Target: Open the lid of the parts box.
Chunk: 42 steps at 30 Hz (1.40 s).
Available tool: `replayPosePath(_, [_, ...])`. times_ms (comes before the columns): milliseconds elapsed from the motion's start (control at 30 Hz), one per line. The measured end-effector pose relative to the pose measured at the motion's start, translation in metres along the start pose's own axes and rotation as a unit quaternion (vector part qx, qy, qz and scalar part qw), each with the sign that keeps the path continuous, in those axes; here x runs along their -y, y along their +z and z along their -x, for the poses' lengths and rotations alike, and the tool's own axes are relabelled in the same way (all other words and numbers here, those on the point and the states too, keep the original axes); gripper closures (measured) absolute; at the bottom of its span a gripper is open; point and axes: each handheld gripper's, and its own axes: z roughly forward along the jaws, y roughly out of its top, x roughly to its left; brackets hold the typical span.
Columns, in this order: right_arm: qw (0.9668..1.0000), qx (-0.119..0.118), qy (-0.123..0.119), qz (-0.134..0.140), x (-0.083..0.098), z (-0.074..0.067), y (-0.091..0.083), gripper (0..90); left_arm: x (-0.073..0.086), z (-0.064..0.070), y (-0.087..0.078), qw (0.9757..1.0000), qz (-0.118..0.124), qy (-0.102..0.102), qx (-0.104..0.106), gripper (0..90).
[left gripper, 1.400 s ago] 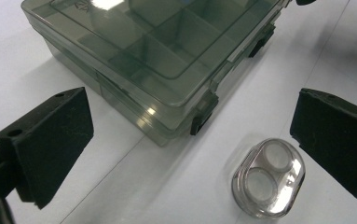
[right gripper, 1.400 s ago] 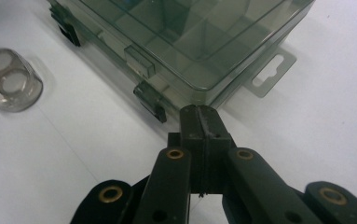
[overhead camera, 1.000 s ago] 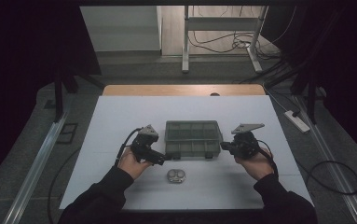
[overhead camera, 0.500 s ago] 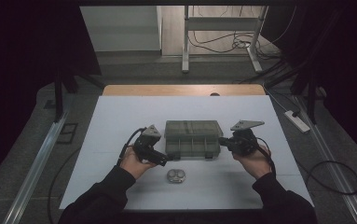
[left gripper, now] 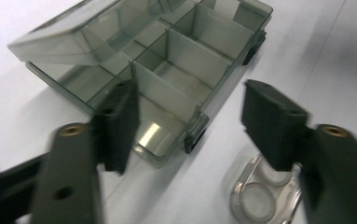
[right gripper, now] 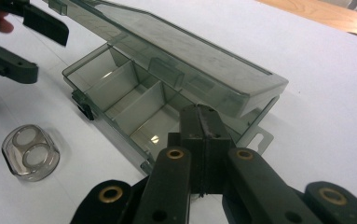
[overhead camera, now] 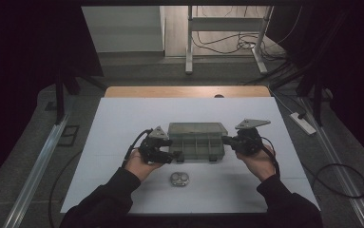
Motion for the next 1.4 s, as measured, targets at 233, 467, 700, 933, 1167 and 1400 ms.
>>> replayPosePath(233, [1.0, 0.002, 0.001, 0.009, -0.005, 0.002, 0.002, 89.6, -0.005, 0.003, 0.006, 0.9999, -0.003, -0.01, 0.007, 68.8])
replayPosePath(467, [0.9999, 0.003, 0.001, 0.016, -0.011, 0.004, 0.005, 89.6, -0.008, 0.006, 0.02, 1.0, -0.006, 0.002, 0.007, 88.5])
replayPosePath(700, [0.9998, 0.003, 0.005, 0.02, -0.014, 0.007, 0.008, 89.6, -0.009, 0.007, 0.034, 0.9999, -0.015, 0.007, -0.002, 88.9])
replayPosePath(933, [0.9996, 0.004, 0.011, 0.025, -0.016, 0.014, 0.01, 89.6, -0.005, 0.008, 0.042, 0.9997, -0.021, 0.009, -0.006, 88.9])
replayPosePath(1167, [0.9995, 0.008, 0.012, 0.027, -0.022, 0.02, 0.017, 89.6, -0.004, 0.008, 0.044, 0.9998, -0.015, 0.011, -0.009, 88.9])
replayPosePath(1400, [0.9994, 0.013, 0.008, 0.032, -0.027, 0.026, 0.023, 89.6, -0.002, 0.007, 0.044, 0.9998, -0.012, 0.01, -0.007, 89.0])
